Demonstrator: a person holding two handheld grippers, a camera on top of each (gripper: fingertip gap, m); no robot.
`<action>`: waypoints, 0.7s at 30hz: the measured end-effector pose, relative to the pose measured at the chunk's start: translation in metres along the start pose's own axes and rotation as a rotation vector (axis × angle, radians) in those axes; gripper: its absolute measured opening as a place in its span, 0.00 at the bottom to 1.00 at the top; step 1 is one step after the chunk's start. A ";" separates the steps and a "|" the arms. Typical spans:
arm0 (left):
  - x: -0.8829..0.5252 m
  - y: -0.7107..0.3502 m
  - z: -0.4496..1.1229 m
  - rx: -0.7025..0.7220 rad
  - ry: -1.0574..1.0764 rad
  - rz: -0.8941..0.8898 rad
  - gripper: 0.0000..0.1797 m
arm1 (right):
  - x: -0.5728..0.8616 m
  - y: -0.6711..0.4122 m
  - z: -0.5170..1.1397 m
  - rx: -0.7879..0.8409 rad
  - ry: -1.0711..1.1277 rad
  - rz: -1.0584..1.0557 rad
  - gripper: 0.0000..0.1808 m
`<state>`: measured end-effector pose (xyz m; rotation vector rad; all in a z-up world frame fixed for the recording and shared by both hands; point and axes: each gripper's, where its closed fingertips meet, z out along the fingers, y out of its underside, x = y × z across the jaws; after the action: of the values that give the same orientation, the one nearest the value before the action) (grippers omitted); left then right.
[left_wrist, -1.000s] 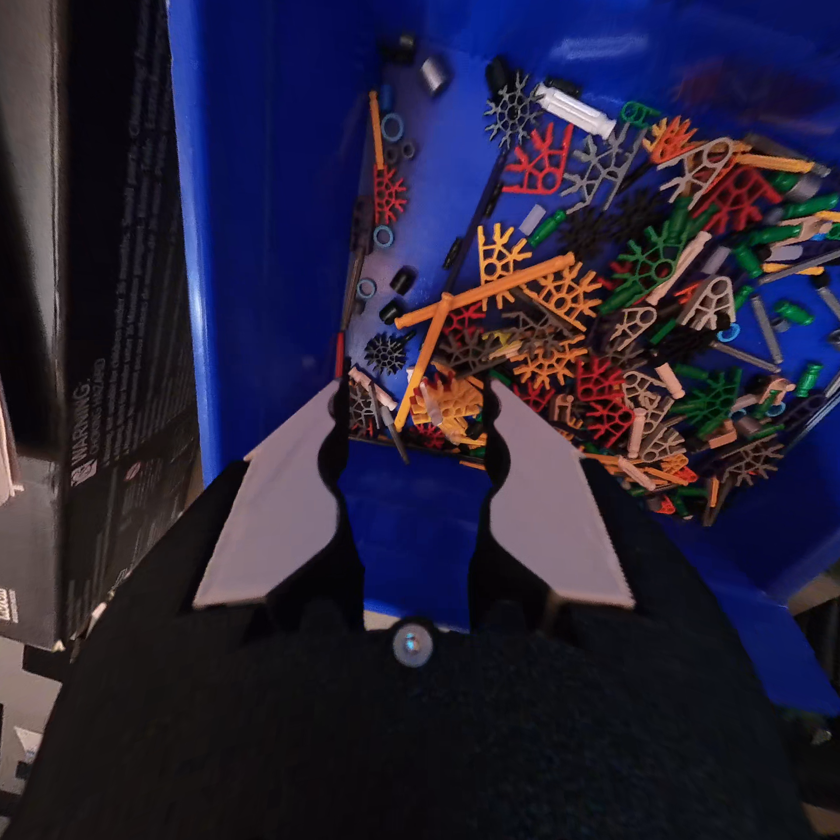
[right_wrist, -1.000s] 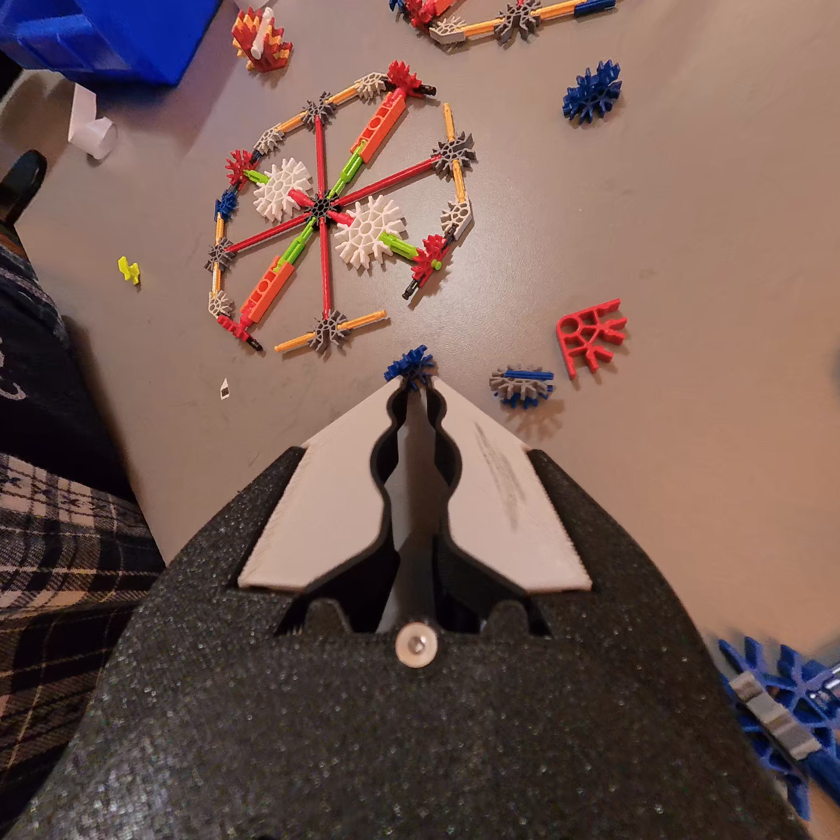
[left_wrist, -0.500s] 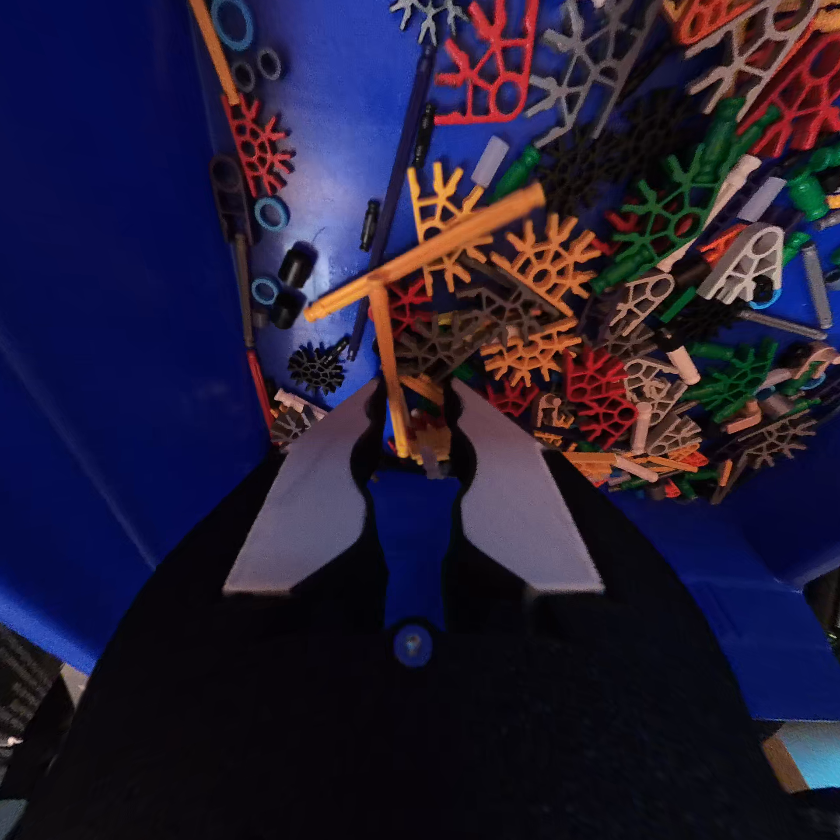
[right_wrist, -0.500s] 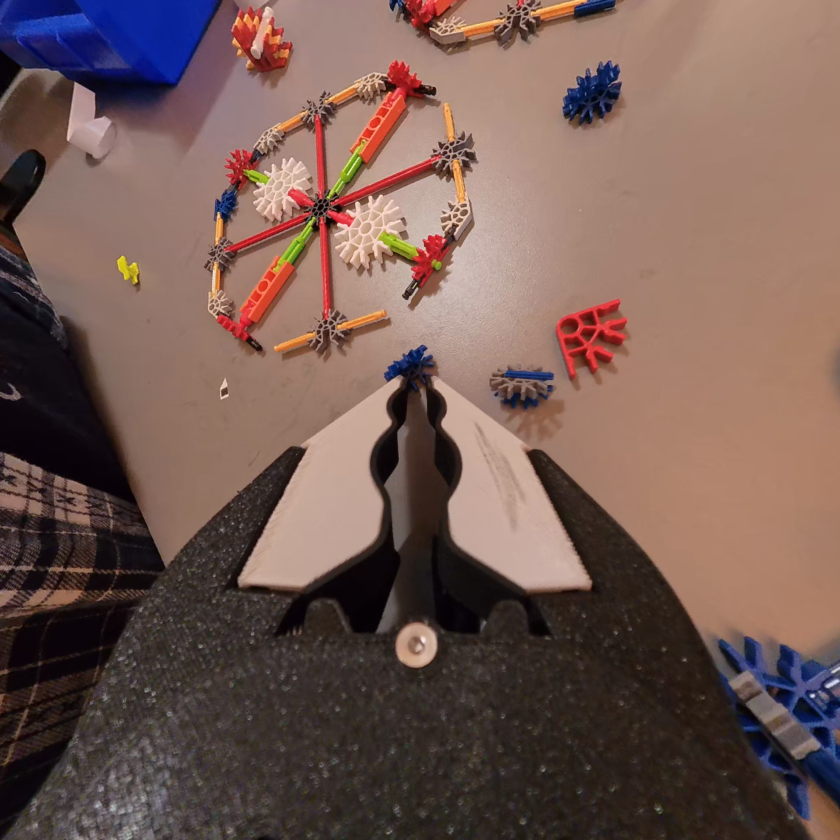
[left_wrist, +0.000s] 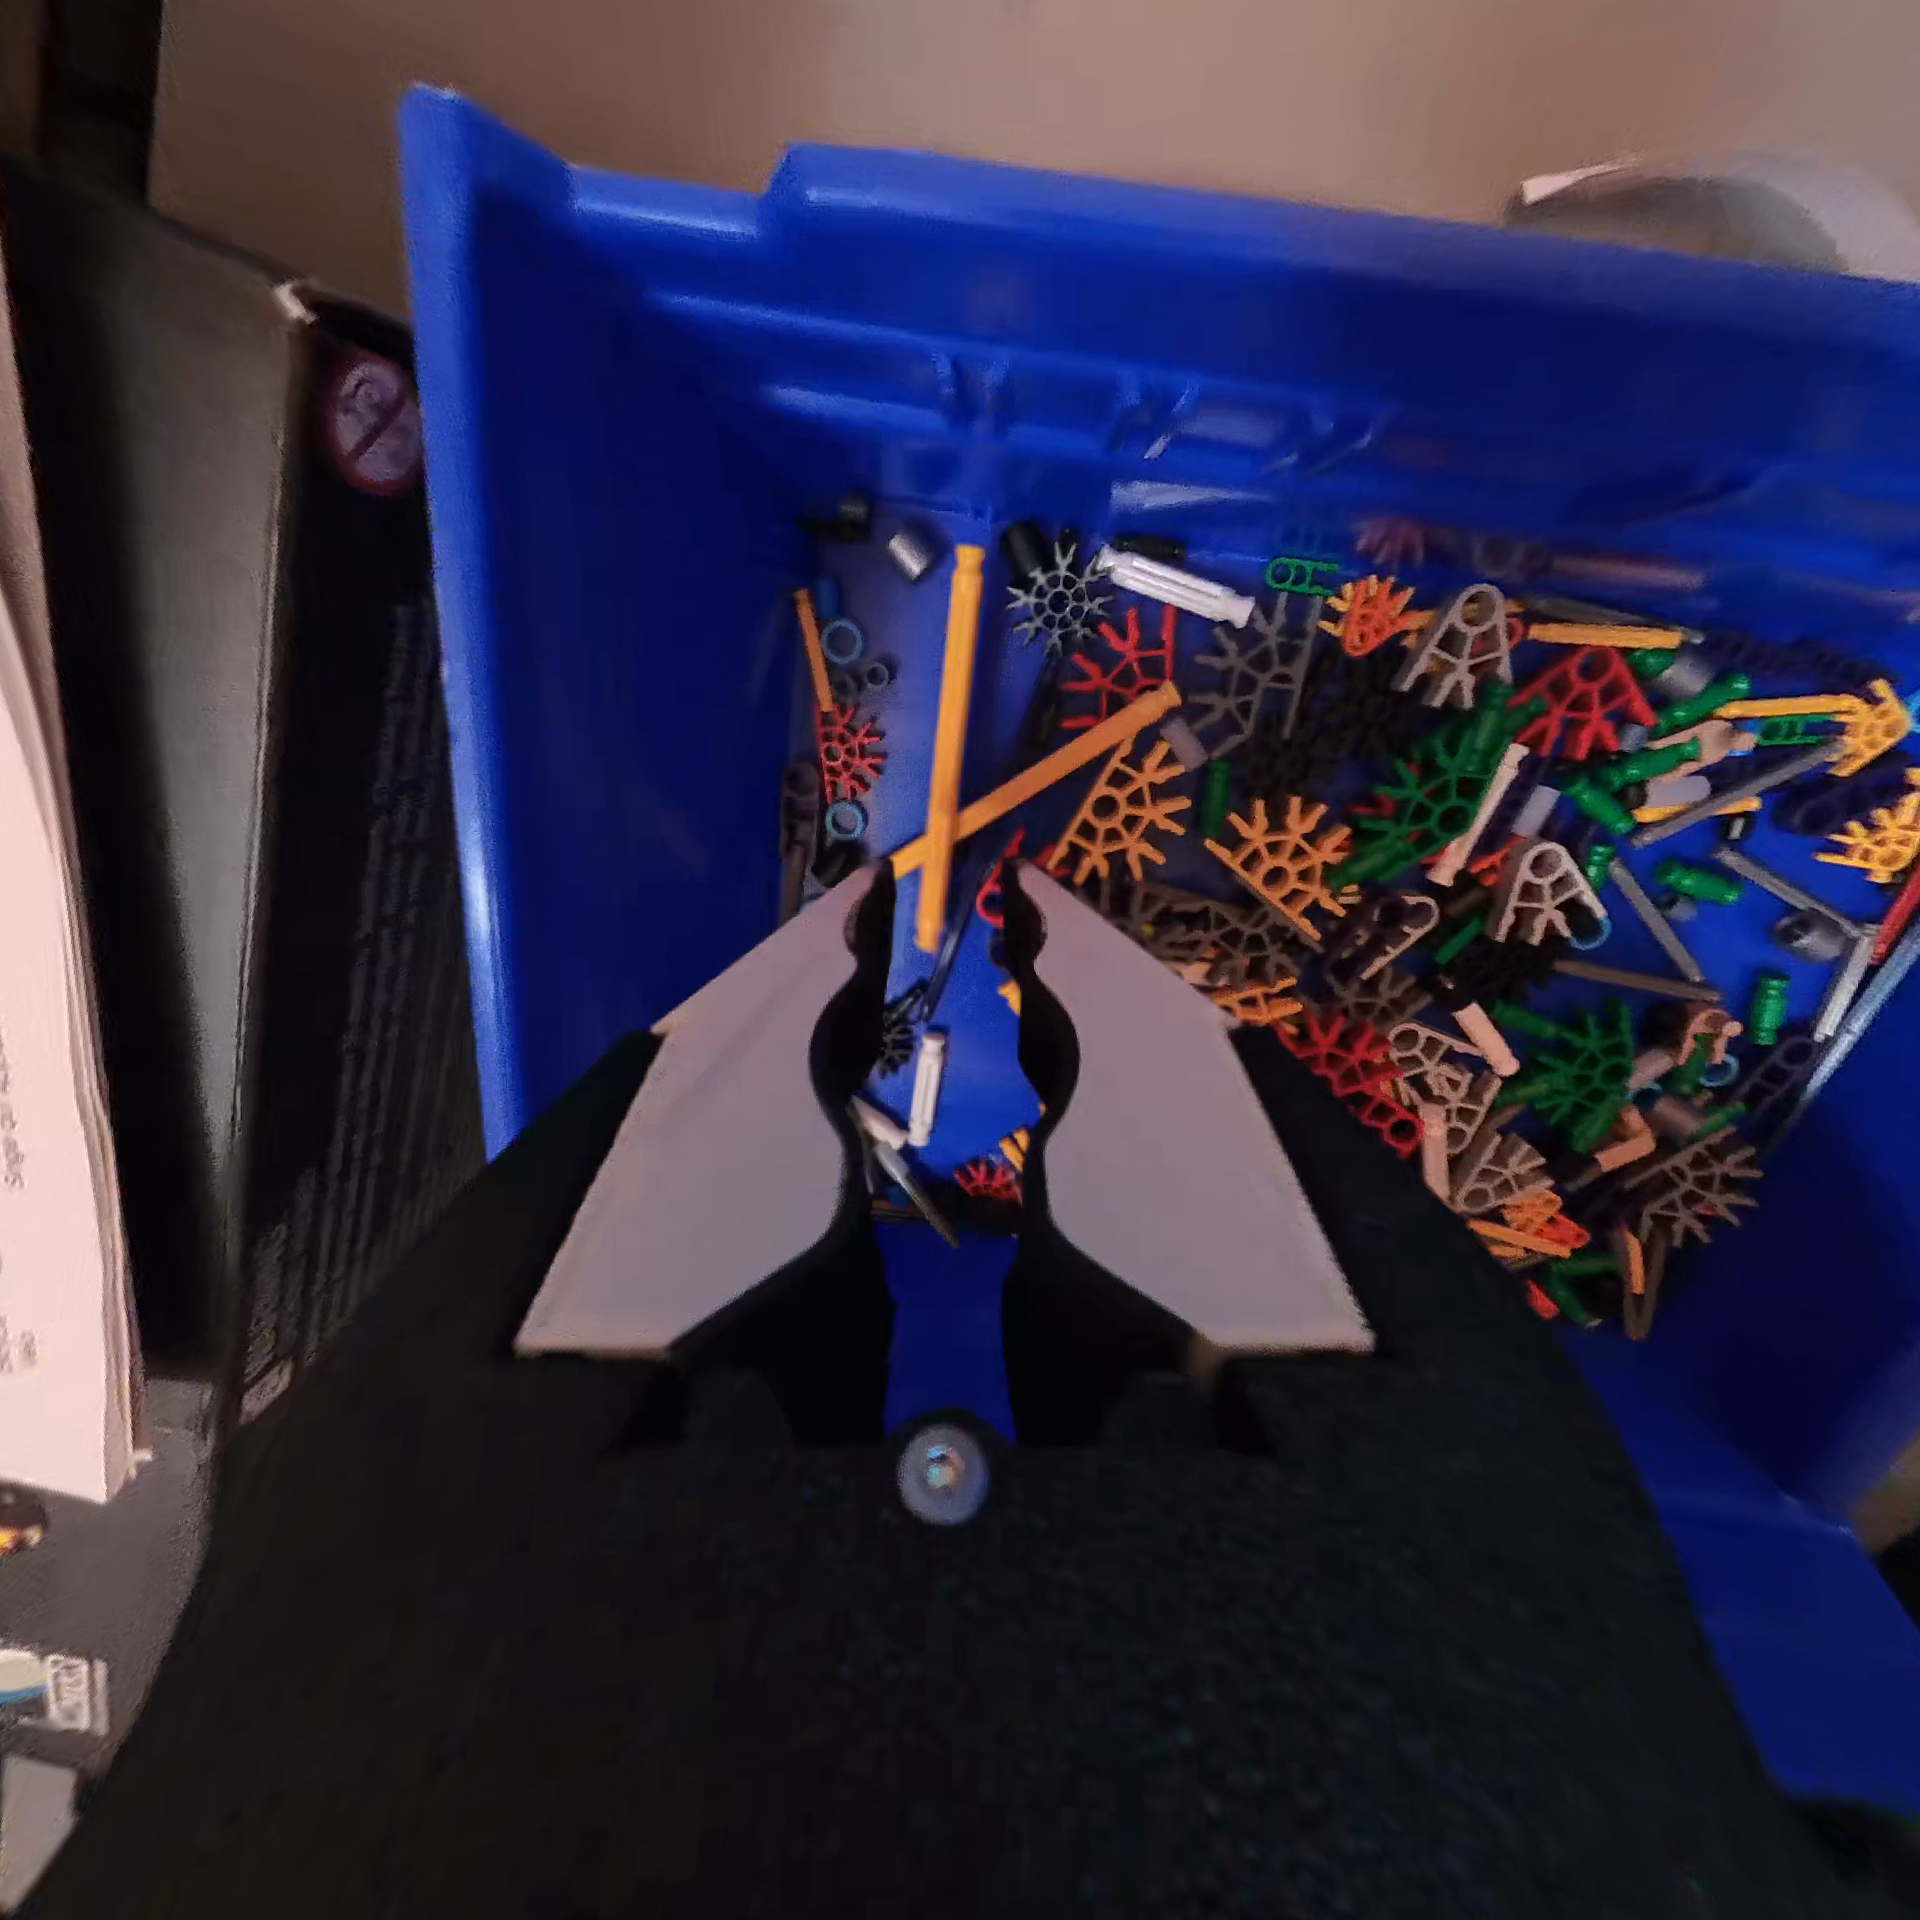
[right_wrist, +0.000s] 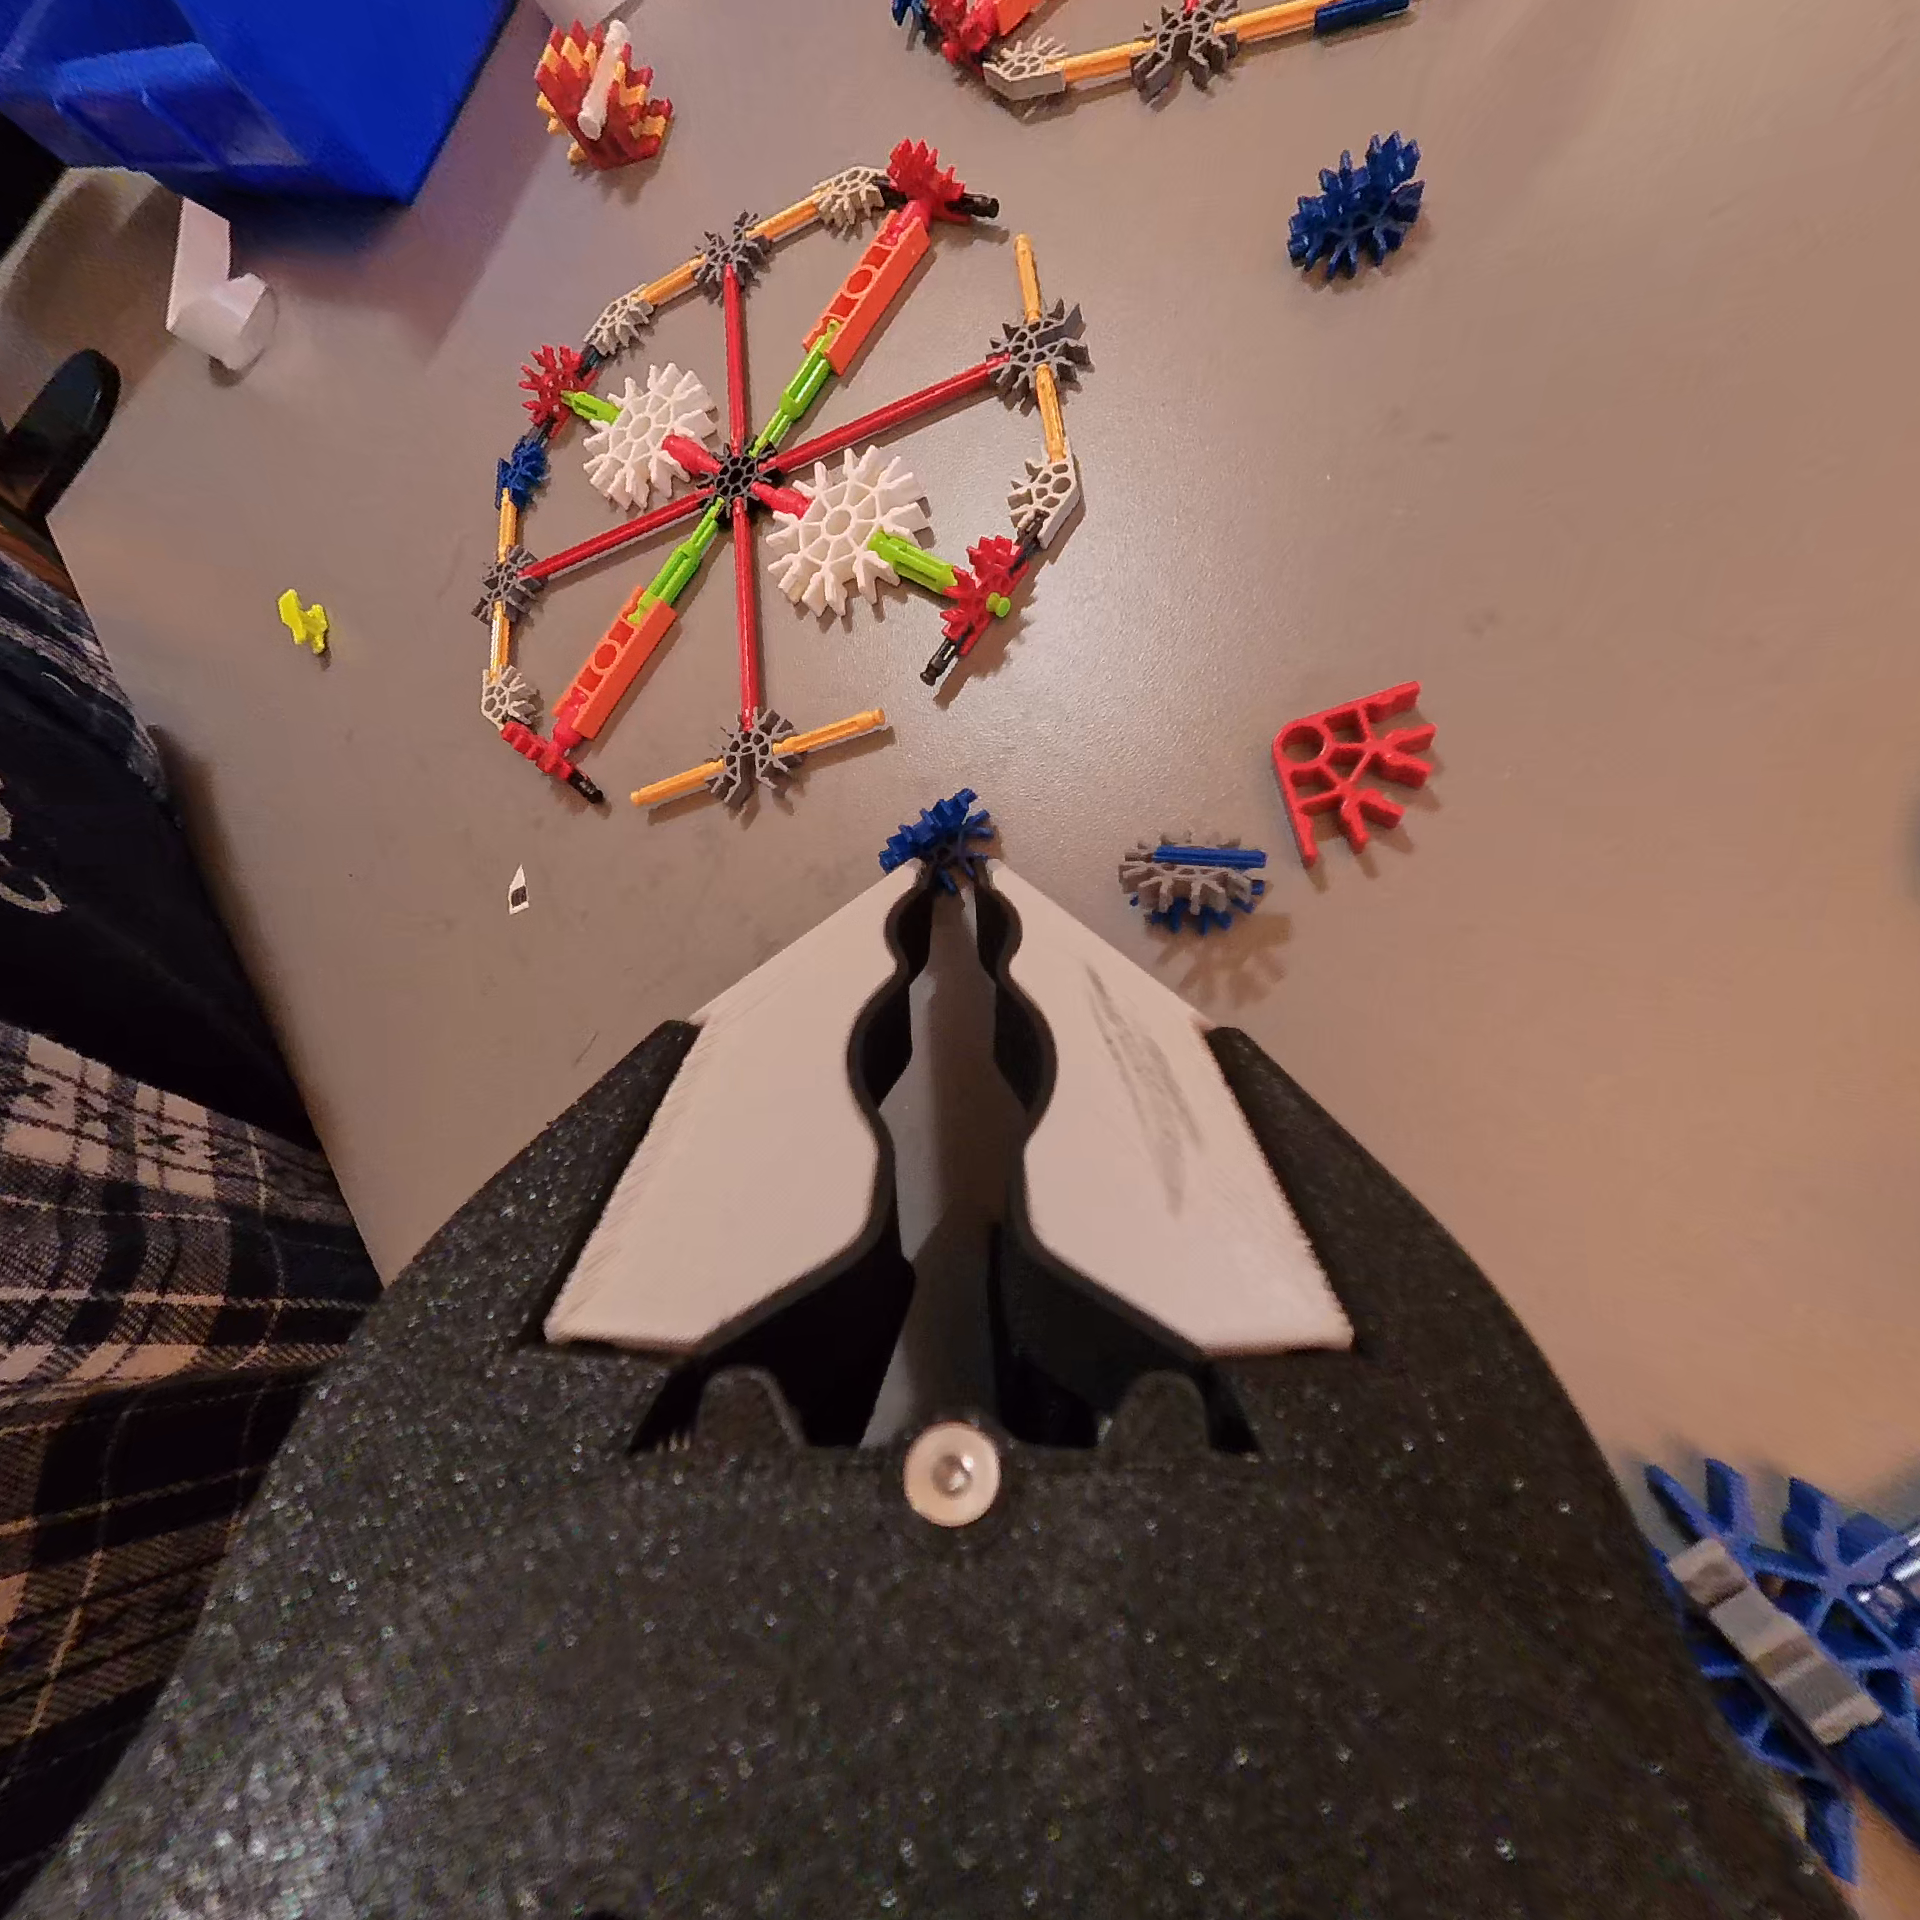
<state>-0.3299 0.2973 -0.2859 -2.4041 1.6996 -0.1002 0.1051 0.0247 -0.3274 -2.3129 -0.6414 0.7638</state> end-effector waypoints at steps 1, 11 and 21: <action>0.001 0.001 -0.003 0.002 0.021 -0.009 0.13 | 0.000 0.000 0.000 0.000 0.000 0.000 0.04; -0.025 0.037 -0.028 -0.069 -0.053 -0.077 0.21 | 0.000 0.000 0.000 0.000 -0.005 0.004 0.03; -0.015 0.076 -0.029 -0.220 -0.028 -0.086 0.26 | 0.000 0.000 0.000 0.000 -0.008 0.007 0.03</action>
<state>-0.4105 0.2832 -0.2723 -2.6218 1.6735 0.1135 0.1051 0.0247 -0.3273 -2.3142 -0.6376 0.7769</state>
